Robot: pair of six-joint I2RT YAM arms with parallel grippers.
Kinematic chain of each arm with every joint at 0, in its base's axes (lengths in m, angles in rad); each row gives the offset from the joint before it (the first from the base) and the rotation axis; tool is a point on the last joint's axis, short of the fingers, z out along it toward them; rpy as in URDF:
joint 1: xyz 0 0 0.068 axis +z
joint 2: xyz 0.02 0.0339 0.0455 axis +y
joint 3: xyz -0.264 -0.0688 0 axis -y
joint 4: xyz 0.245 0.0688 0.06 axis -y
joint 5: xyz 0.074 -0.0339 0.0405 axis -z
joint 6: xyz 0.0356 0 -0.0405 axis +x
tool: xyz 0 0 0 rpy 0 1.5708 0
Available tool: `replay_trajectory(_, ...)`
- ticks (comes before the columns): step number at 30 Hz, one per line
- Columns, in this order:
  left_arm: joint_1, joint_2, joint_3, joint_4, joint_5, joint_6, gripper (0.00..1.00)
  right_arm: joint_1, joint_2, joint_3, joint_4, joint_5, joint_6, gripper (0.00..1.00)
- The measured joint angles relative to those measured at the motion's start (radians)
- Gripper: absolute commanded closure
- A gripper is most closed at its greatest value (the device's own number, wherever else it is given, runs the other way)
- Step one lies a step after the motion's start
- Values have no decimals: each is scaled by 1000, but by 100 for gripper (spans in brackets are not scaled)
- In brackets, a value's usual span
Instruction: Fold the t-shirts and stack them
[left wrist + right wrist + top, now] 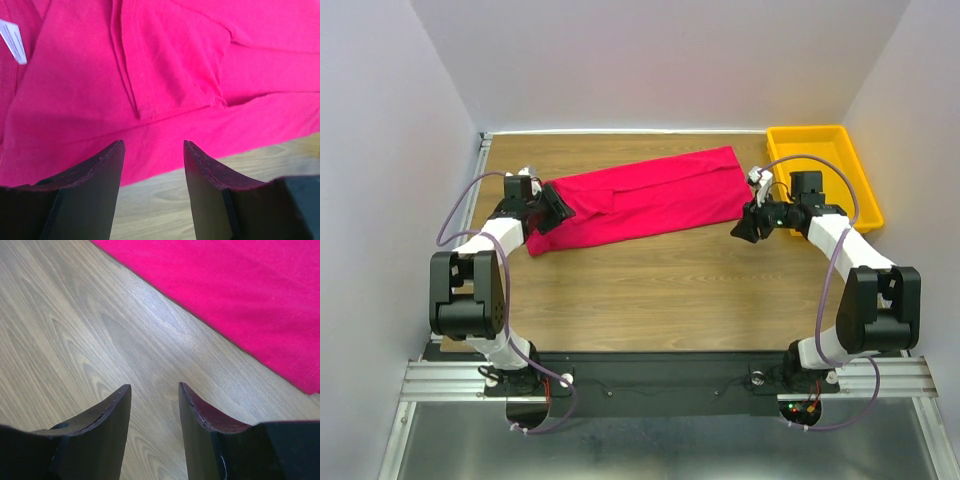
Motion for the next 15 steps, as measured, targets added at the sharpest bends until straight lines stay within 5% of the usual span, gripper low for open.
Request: replay_trajectory(15,-40,137,16,82,-57,-151,44,0,0,0,3,-3,-10,52)
